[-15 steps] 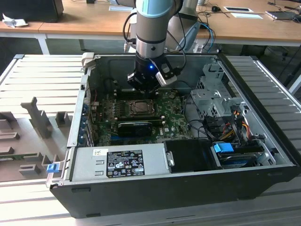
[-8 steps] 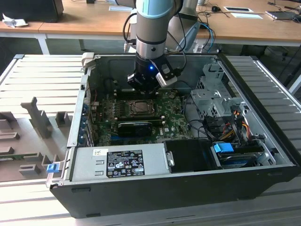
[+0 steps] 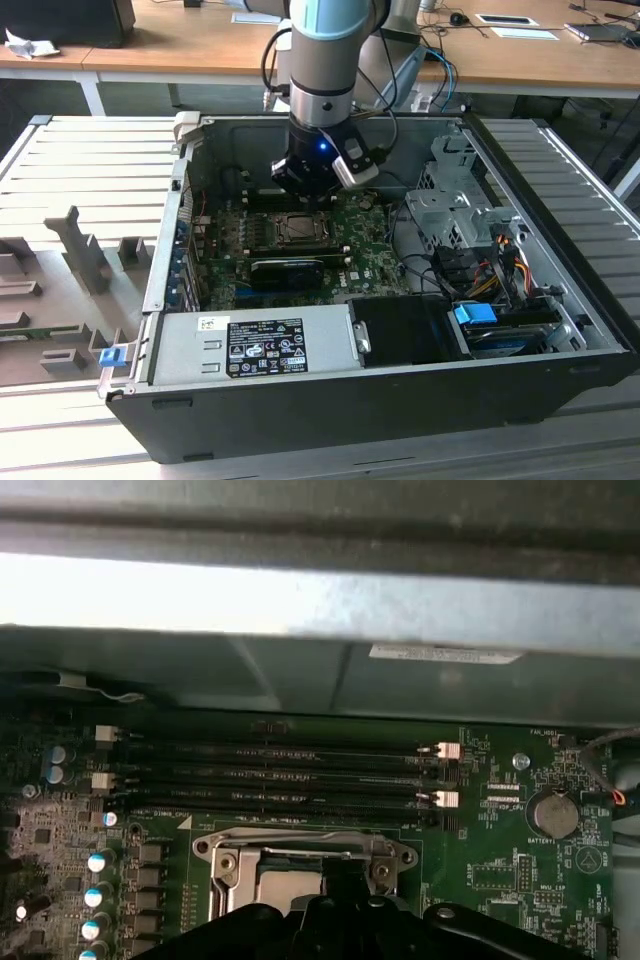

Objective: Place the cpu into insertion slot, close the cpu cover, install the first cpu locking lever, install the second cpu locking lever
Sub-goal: 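Install the second cpu locking lever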

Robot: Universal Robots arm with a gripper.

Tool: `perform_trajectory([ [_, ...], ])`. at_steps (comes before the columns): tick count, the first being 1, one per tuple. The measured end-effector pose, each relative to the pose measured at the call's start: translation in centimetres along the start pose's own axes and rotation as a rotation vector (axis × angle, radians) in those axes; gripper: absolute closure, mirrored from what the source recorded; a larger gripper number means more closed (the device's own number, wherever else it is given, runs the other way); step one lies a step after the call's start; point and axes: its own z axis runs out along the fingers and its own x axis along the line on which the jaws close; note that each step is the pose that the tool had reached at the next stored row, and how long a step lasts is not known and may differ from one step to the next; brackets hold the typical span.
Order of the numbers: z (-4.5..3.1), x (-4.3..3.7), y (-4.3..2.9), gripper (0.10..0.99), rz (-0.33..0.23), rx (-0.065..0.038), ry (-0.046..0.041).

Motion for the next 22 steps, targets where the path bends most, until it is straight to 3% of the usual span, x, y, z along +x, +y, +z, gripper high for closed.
perform_trajectory([
  [8, -0.08, 0.04, -0.88, 0.980, 0.000, 0.000, -0.0001],
  [15, -1.59, 0.03, -0.85, 0.980, 0.000, 0.000, 0.0000],
  [22, -1.78, 0.06, -1.48, 0.980, 0.000, 0.000, 0.0000],
])
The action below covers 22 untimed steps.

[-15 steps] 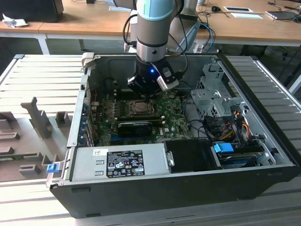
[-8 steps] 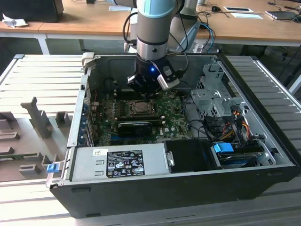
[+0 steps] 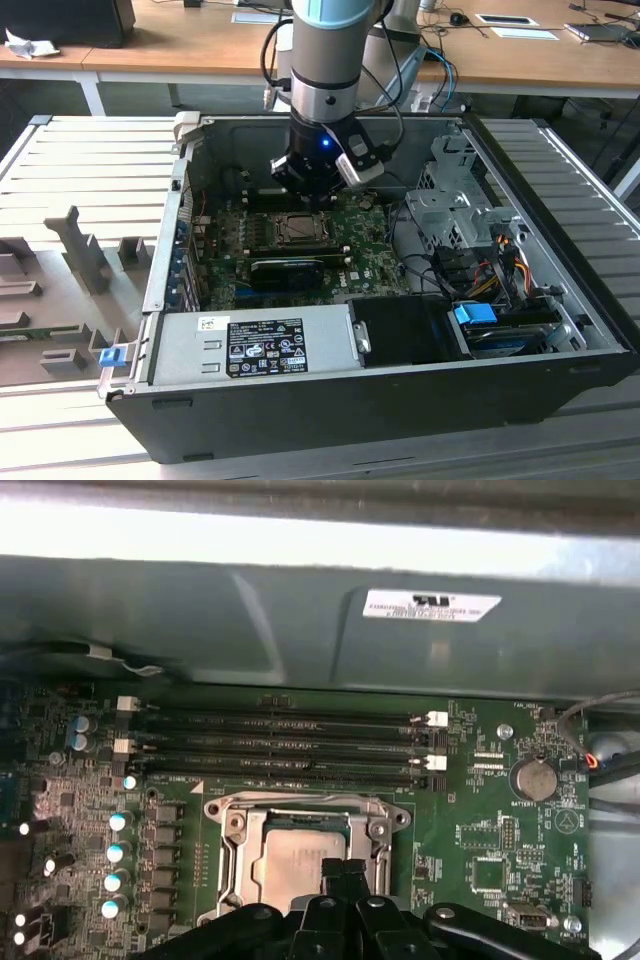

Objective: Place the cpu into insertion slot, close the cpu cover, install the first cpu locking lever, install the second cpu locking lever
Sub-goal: 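Install the second cpu locking lever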

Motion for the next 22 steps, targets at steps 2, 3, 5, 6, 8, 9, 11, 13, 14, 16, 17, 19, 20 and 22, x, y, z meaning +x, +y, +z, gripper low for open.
perform_trajectory([
  [2, -0.04, 0.02, -0.50, 0.980, 0.000, 0.000, -0.0001],
  [3, -0.08, 0.04, -0.85, 0.980, 0.000, 0.000, -0.0001],
  [5, -0.11, 0.06, -1.19, 0.980, 0.000, 0.000, -0.0001],
  [6, -0.12, 0.06, -1.27, 0.980, 0.000, 0.000, 0.0000],
  [8, -0.15, 0.07, -1.33, 0.980, 0.000, 0.000, 0.0001],
  [9, -0.24, 0.07, -1.33, 0.980, 0.000, 0.000, 0.0001],
  [11, -0.44, 0.06, -1.32, 0.980, 0.000, 0.000, 0.0000],
  [13, -0.81, 0.06, -1.30, 0.980, 0.000, 0.000, 0.0003],
  [14, -1.15, 0.06, -1.28, 0.980, 0.000, 0.000, 0.0007],
  [16, -1.24, 0.07, -1.59, 0.980, 0.000, -0.006, 0.0007],
  [17, -1.27, 0.08, -1.82, 0.980, 0.000, -0.007, 0.0007],
  [19, -1.31, 0.11, -2.36, 0.980, 0.000, -0.007, 0.0007],
  [20, -1.32, 0.12, -2.48, 0.980, 0.000, -0.007, 0.0007],
  [22, -1.34, 0.14, -2.70, 0.980, 0.000, -0.007, 0.0006],
])
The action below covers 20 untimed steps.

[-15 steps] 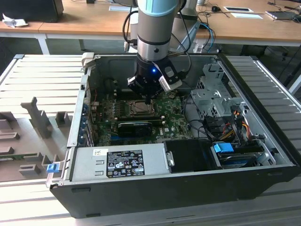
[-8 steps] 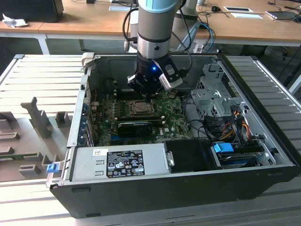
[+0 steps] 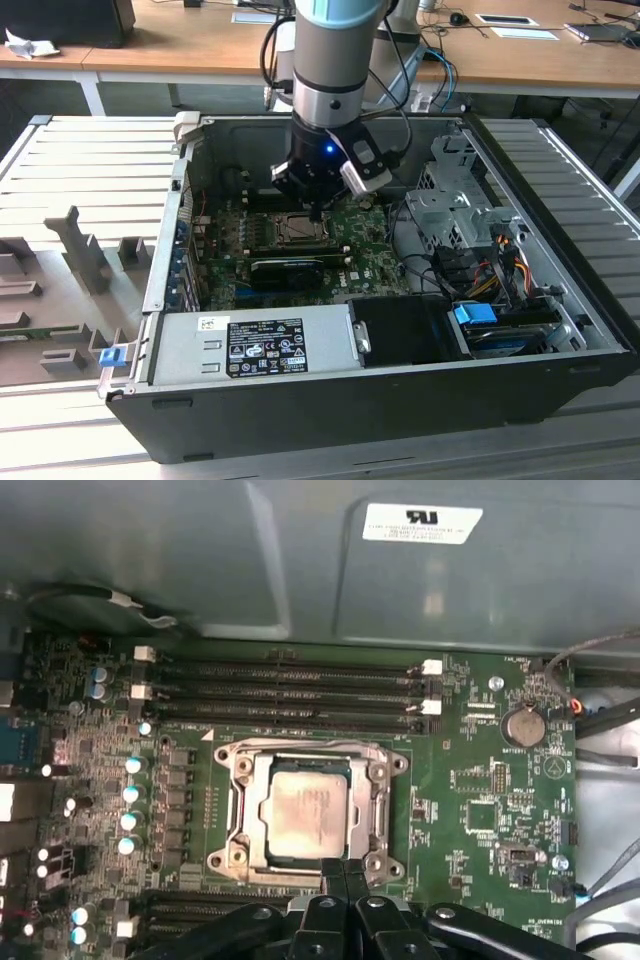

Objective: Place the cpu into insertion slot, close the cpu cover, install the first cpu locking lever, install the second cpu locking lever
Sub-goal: 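Install the second cpu locking lever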

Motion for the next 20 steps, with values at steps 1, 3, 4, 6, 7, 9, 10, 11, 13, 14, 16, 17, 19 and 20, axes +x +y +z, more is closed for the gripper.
perform_trajectory([
  [1, -0.01, 0.01, -0.12, 0.980, 0.000, 0.000, 0.0000],
  [3, -0.03, 0.02, -0.42, 0.980, 0.000, 0.000, 0.0001],
  [4, -0.04, 0.03, -0.67, 0.980, 0.000, 0.000, 0.0000],
  [6, -0.04, 0.05, -0.88, 0.980, 0.000, 0.000, 0.0000],
  [7, -0.04, 0.05, -0.98, 0.980, 0.000, 0.000, 0.0001],
  [9, -0.04, 0.06, -1.17, 0.980, 0.000, 0.000, 0.0001],
  [10, -0.05, 0.06, -1.28, 0.980, 0.000, 0.000, 0.0001],
  [11, -0.06, 0.07, -1.44, 0.980, 0.000, 0.000, 0.0001],
  [13, -0.11, 0.09, -1.90, 0.980, 0.000, -0.001, 0.0010],
  [14, -0.14, 0.11, -2.23, 0.980, 0.000, -0.002, 0.0023],
  [16, -0.17, 0.12, -2.51, 0.980, 0.000, -0.004, 0.0034],
  [17, -0.18, 0.13, -2.60, 0.980, 0.000, -0.004, 0.0034],
  [19, -0.19, 0.14, -2.67, 0.980, 0.000, -0.005, 0.0035],
  [20, -0.19, 0.14, -2.72, 0.980, 0.000, -0.008, 0.0033],
])
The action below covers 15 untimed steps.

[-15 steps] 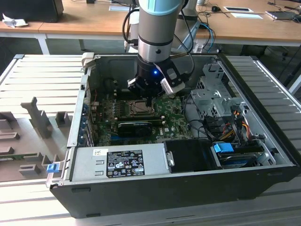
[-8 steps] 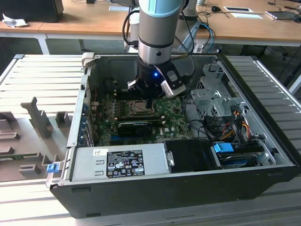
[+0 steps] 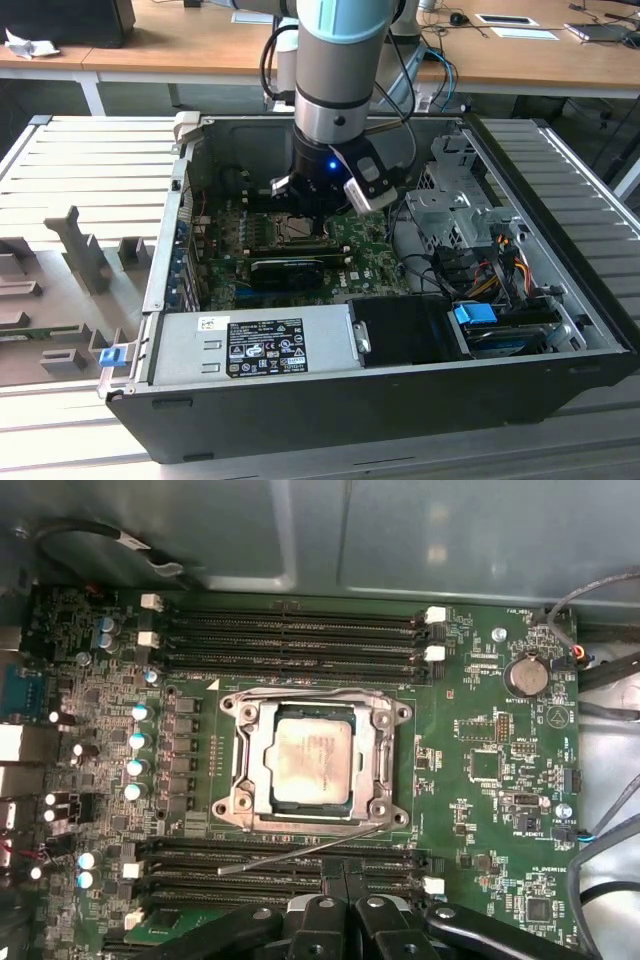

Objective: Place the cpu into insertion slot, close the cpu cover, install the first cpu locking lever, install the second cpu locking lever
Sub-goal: 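Install the second cpu locking lever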

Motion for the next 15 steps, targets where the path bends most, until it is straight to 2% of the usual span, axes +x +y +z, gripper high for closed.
perform_trajectory([
  [12, -0.05, 0.14, -0.53, 0.980, 0.000, -0.016, -0.0005],
  [15, -0.06, 0.15, -0.67, 0.980, 0.001, -0.029, 0.0096],
])
